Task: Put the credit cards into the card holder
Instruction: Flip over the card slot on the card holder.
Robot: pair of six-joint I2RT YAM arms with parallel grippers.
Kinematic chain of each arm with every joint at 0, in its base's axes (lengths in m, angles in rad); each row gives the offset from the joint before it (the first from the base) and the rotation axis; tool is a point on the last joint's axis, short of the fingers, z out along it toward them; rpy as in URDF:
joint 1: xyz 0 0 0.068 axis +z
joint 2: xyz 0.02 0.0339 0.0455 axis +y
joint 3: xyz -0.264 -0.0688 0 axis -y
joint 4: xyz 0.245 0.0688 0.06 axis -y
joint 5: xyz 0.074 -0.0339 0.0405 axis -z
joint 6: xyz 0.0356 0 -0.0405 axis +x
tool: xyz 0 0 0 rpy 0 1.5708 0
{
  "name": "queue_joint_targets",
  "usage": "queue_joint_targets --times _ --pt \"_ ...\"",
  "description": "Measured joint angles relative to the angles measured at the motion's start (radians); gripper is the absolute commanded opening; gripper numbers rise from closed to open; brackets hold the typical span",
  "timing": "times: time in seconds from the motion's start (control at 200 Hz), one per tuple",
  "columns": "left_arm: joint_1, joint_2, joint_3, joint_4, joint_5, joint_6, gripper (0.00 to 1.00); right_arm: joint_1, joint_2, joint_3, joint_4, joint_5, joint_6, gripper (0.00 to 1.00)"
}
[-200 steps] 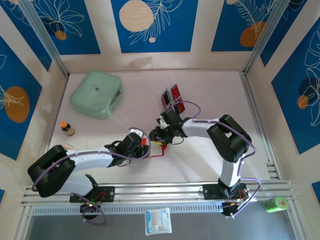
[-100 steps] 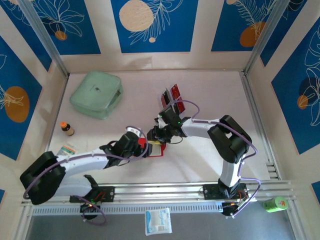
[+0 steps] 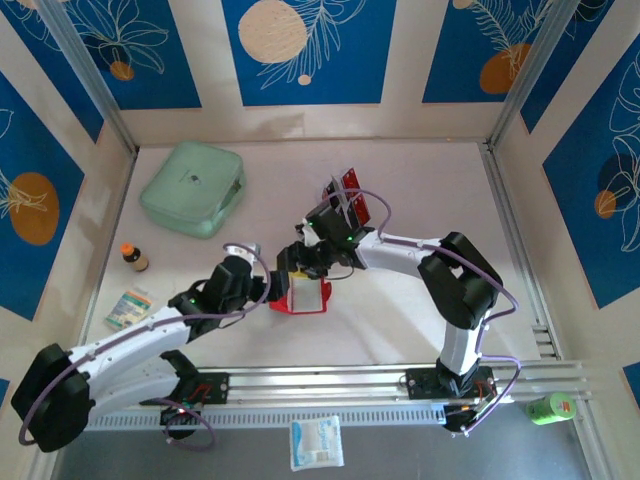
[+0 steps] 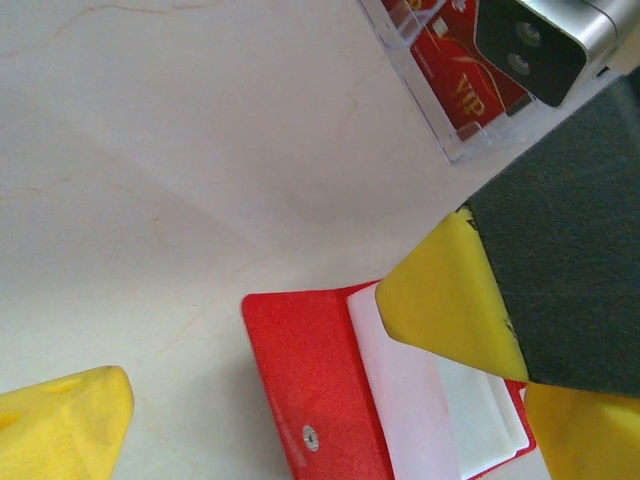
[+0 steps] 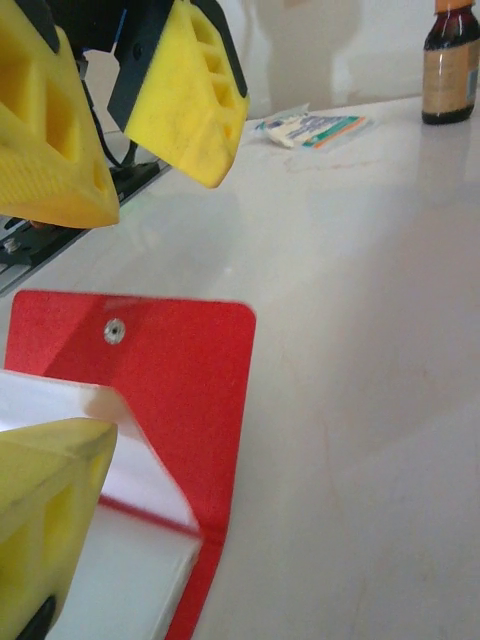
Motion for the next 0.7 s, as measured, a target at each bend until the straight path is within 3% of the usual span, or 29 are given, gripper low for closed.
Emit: queue_joint_targets --times 0.38,0.7 --pt "0.047 -0.072 -0.037 -0.097 0.002 -0.012 1.00 0.038 0.111 0.063 0.005 -0.009 0.029 0.55" --pt "0.053 -0.045 -0.051 -0.093 0.010 -0.018 1.00 0.037 0.146 0.063 0.009 -0.016 0.045 0.55"
